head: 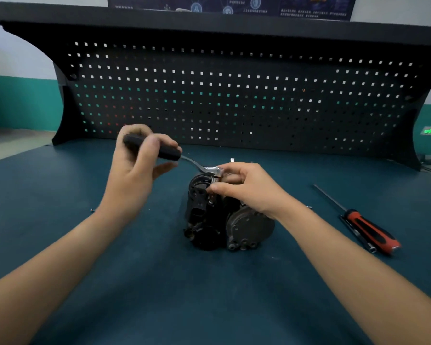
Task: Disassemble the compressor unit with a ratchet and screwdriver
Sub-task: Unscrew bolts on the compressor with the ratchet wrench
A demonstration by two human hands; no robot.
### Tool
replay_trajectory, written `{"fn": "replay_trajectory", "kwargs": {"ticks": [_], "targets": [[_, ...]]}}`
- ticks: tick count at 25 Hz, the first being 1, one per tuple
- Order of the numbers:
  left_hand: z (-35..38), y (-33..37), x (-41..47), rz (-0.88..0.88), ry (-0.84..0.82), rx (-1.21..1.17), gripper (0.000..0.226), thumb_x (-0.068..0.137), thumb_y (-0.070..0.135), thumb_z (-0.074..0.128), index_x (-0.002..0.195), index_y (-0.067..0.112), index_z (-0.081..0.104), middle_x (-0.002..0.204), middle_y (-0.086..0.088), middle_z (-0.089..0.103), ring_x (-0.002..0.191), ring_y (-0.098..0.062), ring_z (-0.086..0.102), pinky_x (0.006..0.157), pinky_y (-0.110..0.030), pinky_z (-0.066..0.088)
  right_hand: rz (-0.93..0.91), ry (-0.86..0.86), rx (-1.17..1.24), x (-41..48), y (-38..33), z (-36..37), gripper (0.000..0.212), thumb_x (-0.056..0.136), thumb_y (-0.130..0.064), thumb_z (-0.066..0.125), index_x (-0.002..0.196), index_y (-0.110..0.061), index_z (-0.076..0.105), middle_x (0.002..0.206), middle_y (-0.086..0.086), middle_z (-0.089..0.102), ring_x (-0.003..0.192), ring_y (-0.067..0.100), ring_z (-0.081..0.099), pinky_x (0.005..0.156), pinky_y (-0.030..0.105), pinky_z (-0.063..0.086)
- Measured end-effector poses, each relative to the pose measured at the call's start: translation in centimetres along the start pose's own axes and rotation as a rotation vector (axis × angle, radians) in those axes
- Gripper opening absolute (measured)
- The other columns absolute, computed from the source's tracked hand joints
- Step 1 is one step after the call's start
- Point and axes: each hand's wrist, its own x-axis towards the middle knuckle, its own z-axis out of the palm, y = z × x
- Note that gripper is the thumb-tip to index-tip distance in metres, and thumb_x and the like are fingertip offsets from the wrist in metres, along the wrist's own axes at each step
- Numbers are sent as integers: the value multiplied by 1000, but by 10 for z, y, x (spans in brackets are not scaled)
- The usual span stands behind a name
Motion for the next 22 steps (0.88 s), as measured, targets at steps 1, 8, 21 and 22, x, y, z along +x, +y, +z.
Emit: {"fn": "replay_trajectory", "kwargs": {"ticks": [1, 8, 21, 22], "targets": [[0, 4, -9, 97, -39, 81, 10, 86, 32, 47, 90, 25, 41, 82, 12, 66, 87, -12, 62, 78, -28, 54, 5, -8, -5, 0, -2, 1, 19, 80, -17, 72, 91, -30, 63, 74, -15, 72, 79, -6, 66, 73, 5, 46], [-4, 6, -40, 345, -165, 275, 8, 87, 22, 45, 95, 20, 42, 99, 17, 66, 100, -12, 62, 92, -31, 48, 23, 34, -13, -1, -3, 8, 4, 77, -22, 74, 81, -23, 75, 80, -10, 73, 77, -3, 64, 82, 17, 50], [-5, -7, 24, -262, 64, -187, 21, 99, 9, 26, 86, 19, 39, 69, 1, 67, 73, -18, 67, 68, -34, 57, 30, 54, -28, -3, -6, 3, 23, 76, -25, 76, 55, -27, 67, 55, -17, 63, 55, -7, 56, 57, 7, 42], [-5, -9, 24, -294, 80, -207, 21, 99, 10, 27, 84, 19, 39, 68, 2, 66, 72, -17, 67, 67, -34, 56, 21, 59, -36, -4, -7, 5, 23, 76, -24, 76, 55, -28, 66, 54, -18, 63, 54, -8, 55, 55, 6, 41]]}}
